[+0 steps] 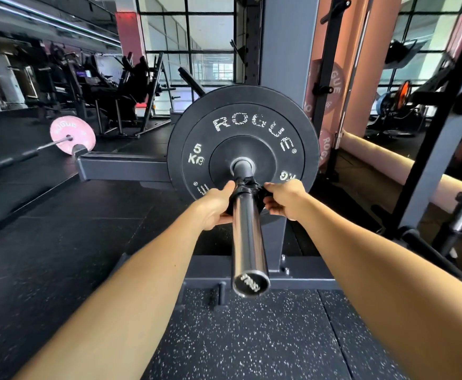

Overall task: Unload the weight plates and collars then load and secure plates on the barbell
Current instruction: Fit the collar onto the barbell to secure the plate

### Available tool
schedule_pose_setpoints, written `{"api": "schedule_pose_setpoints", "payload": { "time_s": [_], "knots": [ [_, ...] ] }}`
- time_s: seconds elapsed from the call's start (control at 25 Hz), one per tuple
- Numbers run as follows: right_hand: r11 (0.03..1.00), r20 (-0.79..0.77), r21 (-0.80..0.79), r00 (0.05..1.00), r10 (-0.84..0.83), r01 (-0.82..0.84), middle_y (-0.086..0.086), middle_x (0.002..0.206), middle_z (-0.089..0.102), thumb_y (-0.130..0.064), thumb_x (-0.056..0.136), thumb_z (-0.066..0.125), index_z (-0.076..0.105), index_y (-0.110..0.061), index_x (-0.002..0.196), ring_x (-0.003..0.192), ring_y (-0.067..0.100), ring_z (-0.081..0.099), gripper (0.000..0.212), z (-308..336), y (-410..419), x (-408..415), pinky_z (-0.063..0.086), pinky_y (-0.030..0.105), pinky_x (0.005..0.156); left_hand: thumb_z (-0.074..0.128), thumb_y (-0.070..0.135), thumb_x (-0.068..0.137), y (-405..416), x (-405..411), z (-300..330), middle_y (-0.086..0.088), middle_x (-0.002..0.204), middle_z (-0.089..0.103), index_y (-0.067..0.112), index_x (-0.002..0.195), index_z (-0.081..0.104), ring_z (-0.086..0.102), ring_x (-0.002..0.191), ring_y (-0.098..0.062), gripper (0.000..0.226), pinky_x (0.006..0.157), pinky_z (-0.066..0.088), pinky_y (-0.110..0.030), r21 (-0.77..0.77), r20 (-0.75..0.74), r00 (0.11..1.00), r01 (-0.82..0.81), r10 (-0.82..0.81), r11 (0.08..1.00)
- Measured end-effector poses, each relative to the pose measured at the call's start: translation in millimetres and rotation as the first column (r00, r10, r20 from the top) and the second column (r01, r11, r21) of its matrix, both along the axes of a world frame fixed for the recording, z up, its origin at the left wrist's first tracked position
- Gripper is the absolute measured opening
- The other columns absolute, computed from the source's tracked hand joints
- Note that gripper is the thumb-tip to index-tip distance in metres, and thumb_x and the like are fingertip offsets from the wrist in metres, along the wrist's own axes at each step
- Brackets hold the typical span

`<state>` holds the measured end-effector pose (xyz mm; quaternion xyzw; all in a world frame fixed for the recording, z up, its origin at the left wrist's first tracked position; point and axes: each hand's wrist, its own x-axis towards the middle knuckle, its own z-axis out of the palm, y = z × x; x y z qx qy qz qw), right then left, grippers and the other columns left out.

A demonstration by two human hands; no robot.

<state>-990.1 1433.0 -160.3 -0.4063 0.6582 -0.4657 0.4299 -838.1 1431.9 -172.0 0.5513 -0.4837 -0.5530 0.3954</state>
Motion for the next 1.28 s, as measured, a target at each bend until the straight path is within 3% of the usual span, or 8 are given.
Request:
{"api": "schedule_pose_setpoints", "payload": {
  "time_s": [0.08, 0.24, 0.32, 0.48, 0.72, 0.96, 1.16, 1.28],
  "knots": [
    [1.000, -0.002, -0.014, 1.000, -0.006, 0.006, 0.009, 0.059, 0.057, -0.021, 0.098, 0.057, 0.054, -0.007, 0.071, 0.025, 0.011, 0.047, 0.030, 1, -26, -2, 0.042, 0.019, 0.032, 0.037, 0.043, 0.105, -27, -4, 0, -0.008, 0.095, 0.067, 0.008, 0.096, 0.051, 0.065, 0.082, -0.019, 0.039, 0.079, 0.057, -0.036, -0.002, 0.015, 1.000, -0.012, 0.012, 1.000],
    [1.000, -0.049, -0.027, 0.999, -0.004, 0.003, 0.010, 0.058, 0.058, -0.021, 0.099, 0.056, 0.052, -0.004, 0.070, 0.024, 0.010, 0.047, 0.034, 2, -67, -5, 0.042, 0.019, 0.033, 0.040, 0.046, 0.103, -75, -8, -1, -0.012, 0.118, 0.064, 0.004, 0.113, 0.047, 0.066, 0.093, -0.022, 0.044, 0.086, 0.058, -0.040, -0.031, 0.037, 0.998, -0.041, 0.042, 0.999],
    [0.999, -0.064, -0.042, 0.998, -0.011, 0.009, 0.010, 0.058, 0.059, -0.021, 0.099, 0.055, 0.053, -0.003, 0.070, 0.023, 0.010, 0.046, 0.034, 1, -86, -8, 0.041, 0.018, 0.031, 0.039, 0.043, 0.105, -95, -11, -3, -0.010, 0.105, 0.065, 0.007, 0.098, 0.050, 0.064, 0.086, -0.020, 0.039, 0.081, 0.059, -0.038, -0.026, 0.013, 0.999, -0.048, 0.049, 0.999],
    [0.996, -0.110, -0.088, 0.993, -0.042, 0.033, 0.011, 0.057, 0.059, -0.018, 0.098, 0.057, 0.053, -0.002, 0.066, 0.021, 0.010, 0.044, 0.036, 1, -119, -10, 0.040, 0.017, 0.030, 0.041, 0.043, 0.104, -129, -15, -8, -0.013, 0.104, 0.066, 0.005, 0.117, 0.055, 0.065, 0.085, -0.022, 0.043, 0.068, 0.058, -0.036, -0.015, -0.038, 0.998, -0.059, 0.059, 0.998],
    [0.993, -0.126, -0.108, 0.991, -0.054, 0.040, 0.011, 0.057, 0.061, -0.019, 0.097, 0.058, 0.055, 0.000, 0.063, 0.024, 0.010, 0.047, 0.040, -4, -145, -14, 0.042, 0.019, 0.032, 0.045, 0.039, 0.104, -155, -21, -5, -0.011, 0.089, 0.065, 0.005, 0.111, 0.057, 0.063, 0.070, -0.021, 0.037, 0.056, 0.058, -0.035, -0.032, -0.030, 0.995, -0.100, 0.099, 0.994],
    [0.987, -0.186, -0.158, 0.981, -0.059, 0.029, 0.012, 0.055, 0.062, -0.019, 0.097, 0.059, 0.060, 0.004, 0.068, 0.024, 0.011, 0.049, 0.037, -1, -141, -15, 0.045, 0.019, 0.032, 0.048, 0.039, 0.103, -155, -20, -3, -0.012, 0.090, 0.066, 0.005, 0.109, 0.058, 0.064, 0.070, -0.022, 0.036, 0.057, 0.058, -0.037, -0.004, -0.023, 0.994, -0.109, 0.108, 0.994],
    [0.929, -0.173, -0.366, 0.985, -0.013, -0.053, 0.013, 0.057, 0.062, -0.025, 0.101, 0.049, 0.056, -0.007, 0.076, 0.036, 0.018, 0.055, 0.032, 17, -135, -13, 0.046, 0.024, 0.035, 0.046, 0.038, 0.104, -155, -21, -3, -0.010, 0.083, 0.065, 0.006, 0.100, 0.058, 0.064, 0.067, -0.020, 0.033, 0.054, 0.059, -0.036, 0.001, -0.038, 0.993, -0.113, 0.113, 0.994],
    [0.910, -0.313, -0.387, 0.949, 0.024, -0.151, 0.017, 0.063, 0.063, -0.022, 0.099, 0.049, 0.062, 0.000, 0.083, 0.045, 0.026, 0.058, 0.030, 24, -136, -8, 0.053, 0.032, 0.045, 0.045, 0.038, 0.104, -151, -21, 0, -0.009, 0.079, 0.065, 0.007, 0.096, 0.058, 0.063, 0.065, -0.020, 0.034, 0.052, 0.058, -0.035, 0.017, -0.037, 0.994, -0.100, 0.101, 0.995]
  ]
}}
